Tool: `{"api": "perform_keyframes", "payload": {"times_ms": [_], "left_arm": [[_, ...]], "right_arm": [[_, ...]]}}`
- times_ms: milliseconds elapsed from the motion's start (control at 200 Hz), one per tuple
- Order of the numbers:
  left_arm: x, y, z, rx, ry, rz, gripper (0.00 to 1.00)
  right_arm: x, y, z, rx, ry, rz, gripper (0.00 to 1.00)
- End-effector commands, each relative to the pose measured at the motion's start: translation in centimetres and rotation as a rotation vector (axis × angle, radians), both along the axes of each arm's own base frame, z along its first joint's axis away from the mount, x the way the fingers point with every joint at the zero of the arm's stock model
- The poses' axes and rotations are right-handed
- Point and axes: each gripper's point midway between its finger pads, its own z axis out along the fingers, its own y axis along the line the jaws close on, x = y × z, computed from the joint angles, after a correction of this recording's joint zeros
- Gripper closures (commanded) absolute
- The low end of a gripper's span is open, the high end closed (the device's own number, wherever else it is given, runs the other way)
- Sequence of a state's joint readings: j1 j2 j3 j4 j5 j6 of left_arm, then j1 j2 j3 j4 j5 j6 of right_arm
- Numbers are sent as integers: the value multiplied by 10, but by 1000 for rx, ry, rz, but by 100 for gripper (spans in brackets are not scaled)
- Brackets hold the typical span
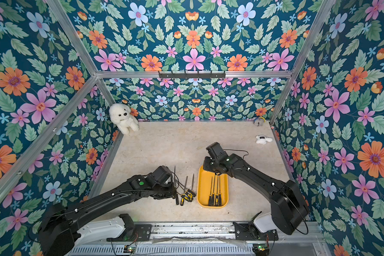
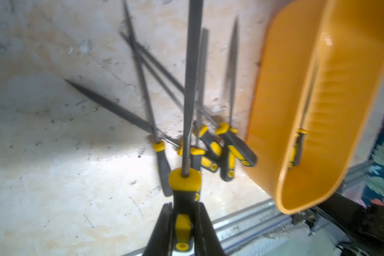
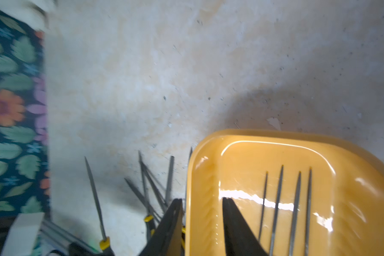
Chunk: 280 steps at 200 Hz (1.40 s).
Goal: Put the file tool into the storage box
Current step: Pick up the file tool from the center of the board, then place the file tool in the storage box.
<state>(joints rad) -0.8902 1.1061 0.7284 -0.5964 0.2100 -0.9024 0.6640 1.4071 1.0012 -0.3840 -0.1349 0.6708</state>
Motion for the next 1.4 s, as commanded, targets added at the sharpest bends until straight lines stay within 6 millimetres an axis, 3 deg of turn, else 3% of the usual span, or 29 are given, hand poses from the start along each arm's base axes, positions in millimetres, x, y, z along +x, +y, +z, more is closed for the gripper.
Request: {"api": "perform_keyframes", "payload": {"times_ms": [0,85,205,440,735,880,1035,1120,1205,1320,1395], "left_arm": [[-4,-20,19,-111,-29,-101,100],[-4,-38,29,-202,-36,-142,100],[1,-56,39,-276,-55,-170,100],[4,-67,37,-286,-42,-201,100],[2,-73,39,-316,-38,-222,100],[0,-73,38,-323,-29,-231,100],[-3,-74,37,-346,-17,-231,100],[-4,-74,37,-353,-14,-226,100],[-4,-74,38,-363,-10,-217,91],[0,-71,41,-368,-18,-200,45],[5,-66,43,-361,-27,-175,26]], "right_arm": [[0,33,39,278,-22,81,58],[-6,47,50,375,-17,139,54],[-10,59,50,456,15,167,52],[-12,68,35,437,72,196,52],[-10,75,15,407,112,197,60],[-5,78,14,411,109,200,68],[-7,83,11,432,126,218,93],[-9,82,10,433,125,218,100],[-11,80,10,429,129,218,100],[-13,71,6,373,131,205,100],[-12,54,-10,247,157,166,100]]}}
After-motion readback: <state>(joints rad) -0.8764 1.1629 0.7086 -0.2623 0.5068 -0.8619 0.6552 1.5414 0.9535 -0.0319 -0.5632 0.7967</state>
